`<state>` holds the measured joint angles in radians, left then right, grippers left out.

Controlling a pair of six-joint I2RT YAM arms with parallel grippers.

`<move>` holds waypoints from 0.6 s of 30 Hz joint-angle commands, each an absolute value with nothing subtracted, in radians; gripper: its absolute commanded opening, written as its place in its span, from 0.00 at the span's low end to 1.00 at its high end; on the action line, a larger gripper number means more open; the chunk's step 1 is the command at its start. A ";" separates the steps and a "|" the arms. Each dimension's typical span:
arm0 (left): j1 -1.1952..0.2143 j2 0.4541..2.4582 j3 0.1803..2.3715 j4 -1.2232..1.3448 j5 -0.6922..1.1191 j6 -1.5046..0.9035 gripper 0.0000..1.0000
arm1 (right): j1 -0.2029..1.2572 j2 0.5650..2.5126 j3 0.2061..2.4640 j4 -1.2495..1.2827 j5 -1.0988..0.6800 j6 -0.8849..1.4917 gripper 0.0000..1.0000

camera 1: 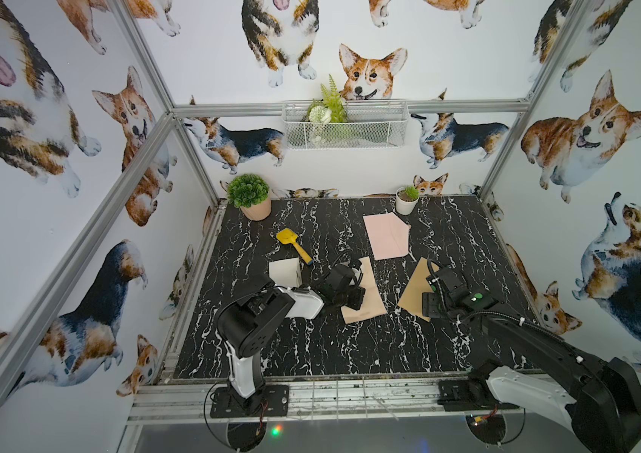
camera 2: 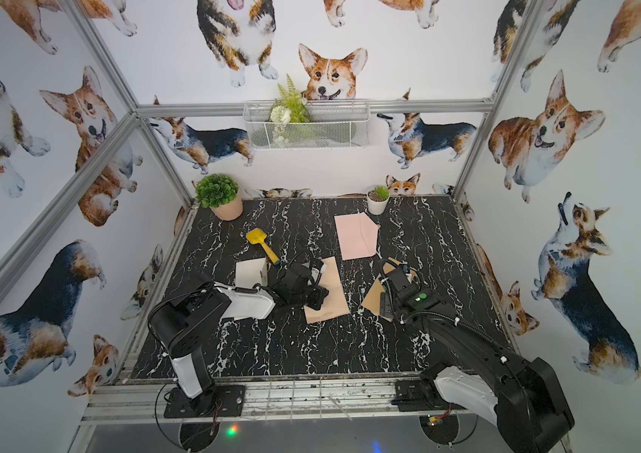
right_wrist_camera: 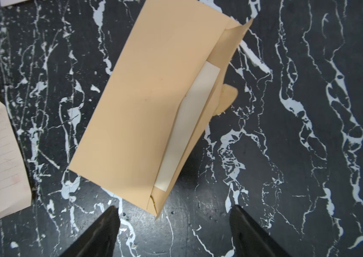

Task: Take the letter paper out of the envelope
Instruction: Move the letter paper to the center of the board.

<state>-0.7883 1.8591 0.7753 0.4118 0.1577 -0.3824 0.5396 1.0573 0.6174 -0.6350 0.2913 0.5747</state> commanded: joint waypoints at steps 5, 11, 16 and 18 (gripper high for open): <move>-0.792 1.910 0.831 0.205 0.073 -0.419 0.00 | 0.523 1.027 0.579 -0.566 0.265 0.600 0.78; -0.783 1.975 0.945 0.170 0.001 -0.418 0.00 | 0.494 0.992 0.552 -0.547 0.257 0.598 0.78; -0.737 1.999 0.996 0.170 -0.039 -0.439 0.00 | 0.433 0.999 0.529 -0.513 0.207 0.585 0.76; -0.711 1.997 1.007 0.169 -0.058 -0.441 0.00 | 0.428 1.012 0.531 -0.503 0.203 0.584 0.76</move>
